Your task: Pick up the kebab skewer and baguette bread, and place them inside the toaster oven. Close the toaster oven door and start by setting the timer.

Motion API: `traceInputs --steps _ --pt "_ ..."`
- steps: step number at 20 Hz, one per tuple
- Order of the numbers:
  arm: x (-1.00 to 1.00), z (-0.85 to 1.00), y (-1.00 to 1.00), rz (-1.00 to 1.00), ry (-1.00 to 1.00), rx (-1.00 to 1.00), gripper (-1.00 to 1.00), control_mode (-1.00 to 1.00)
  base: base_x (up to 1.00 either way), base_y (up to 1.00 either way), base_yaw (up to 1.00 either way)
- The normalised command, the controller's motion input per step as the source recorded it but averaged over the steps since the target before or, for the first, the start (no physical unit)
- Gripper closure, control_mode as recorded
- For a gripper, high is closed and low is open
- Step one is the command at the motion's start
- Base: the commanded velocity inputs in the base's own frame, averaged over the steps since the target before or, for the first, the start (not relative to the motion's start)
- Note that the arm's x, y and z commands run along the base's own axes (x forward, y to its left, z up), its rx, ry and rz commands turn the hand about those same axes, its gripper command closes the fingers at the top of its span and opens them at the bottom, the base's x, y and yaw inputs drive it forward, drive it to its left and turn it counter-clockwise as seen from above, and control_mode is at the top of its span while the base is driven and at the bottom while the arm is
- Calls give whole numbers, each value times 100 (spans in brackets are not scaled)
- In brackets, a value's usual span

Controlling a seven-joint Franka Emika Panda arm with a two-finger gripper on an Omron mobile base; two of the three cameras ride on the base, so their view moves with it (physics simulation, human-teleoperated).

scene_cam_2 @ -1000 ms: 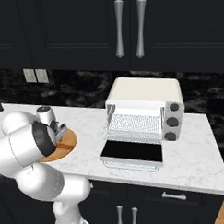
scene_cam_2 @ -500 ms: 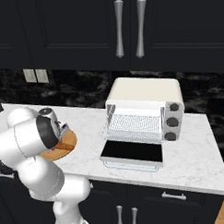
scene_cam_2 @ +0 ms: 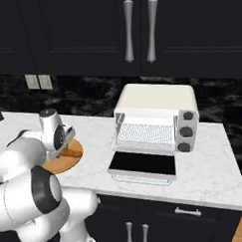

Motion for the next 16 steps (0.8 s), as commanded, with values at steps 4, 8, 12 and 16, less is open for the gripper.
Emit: traceInputs --steps 4,8,12,16 --pt "-57 54 -100 12 -11 0 100 -100 0 0 0" --pt "-52 58 -100 13 -21 0 100 -100 0 0 0" --pt "-9 67 -100 5 -18 0 100 -100 0 0 0" --pt "0 68 -100 6 -6 0 100 -100 0 0 0"
